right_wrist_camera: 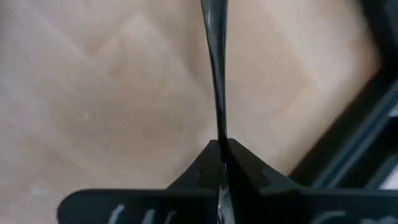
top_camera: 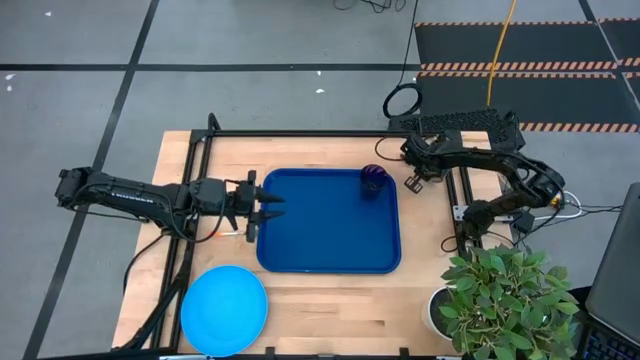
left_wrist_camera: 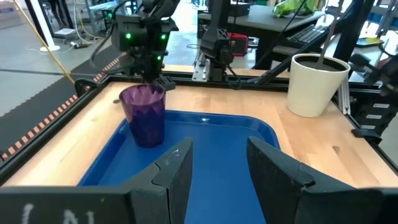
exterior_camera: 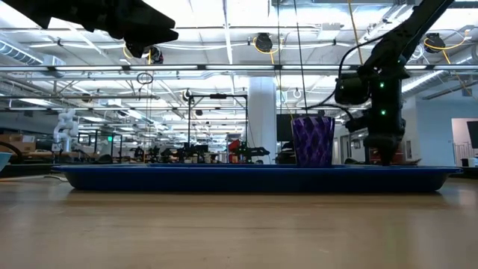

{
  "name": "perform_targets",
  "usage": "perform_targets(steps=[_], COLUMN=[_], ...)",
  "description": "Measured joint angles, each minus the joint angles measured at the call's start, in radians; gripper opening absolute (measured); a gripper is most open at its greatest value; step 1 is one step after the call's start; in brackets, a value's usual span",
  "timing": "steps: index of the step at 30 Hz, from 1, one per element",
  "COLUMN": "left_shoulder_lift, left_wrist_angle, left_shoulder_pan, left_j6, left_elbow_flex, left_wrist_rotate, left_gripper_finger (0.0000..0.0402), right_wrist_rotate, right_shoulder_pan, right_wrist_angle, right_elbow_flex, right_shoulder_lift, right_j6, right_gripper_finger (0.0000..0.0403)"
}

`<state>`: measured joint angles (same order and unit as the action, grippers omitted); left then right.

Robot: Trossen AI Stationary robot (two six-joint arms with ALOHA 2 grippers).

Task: Pick and place plate/cup/fork/spoon on tray
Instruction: Put the black spoon on the left of the blue serving tray

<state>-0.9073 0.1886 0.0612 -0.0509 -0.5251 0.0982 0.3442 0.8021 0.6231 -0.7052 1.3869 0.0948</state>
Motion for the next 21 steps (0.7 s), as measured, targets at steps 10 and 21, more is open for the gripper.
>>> perform_targets(steps=[10,21], left_shoulder_lift=[0.000,-0.040], left_wrist_angle=[0.000,0.005], left_shoulder_pan=[0.000,0.040], left_j6=[0.003,0.213], left_elbow_flex=[0.000,0.000], left_wrist_rotate=[0.000,0.031], left_gripper_finger=[0.0154,0.0154], right_wrist_rotate=[0.008,-0.254], right_shoulder_pan=[-0.079,-0.357], right_wrist_angle=[0.023,-0.211], right_elbow_flex=[0.000,-0.001], right_shoulder_lift=[-0.355,-0.666], right_j6=[0.036,0.024], right_gripper_finger=[0.0001,0.0000])
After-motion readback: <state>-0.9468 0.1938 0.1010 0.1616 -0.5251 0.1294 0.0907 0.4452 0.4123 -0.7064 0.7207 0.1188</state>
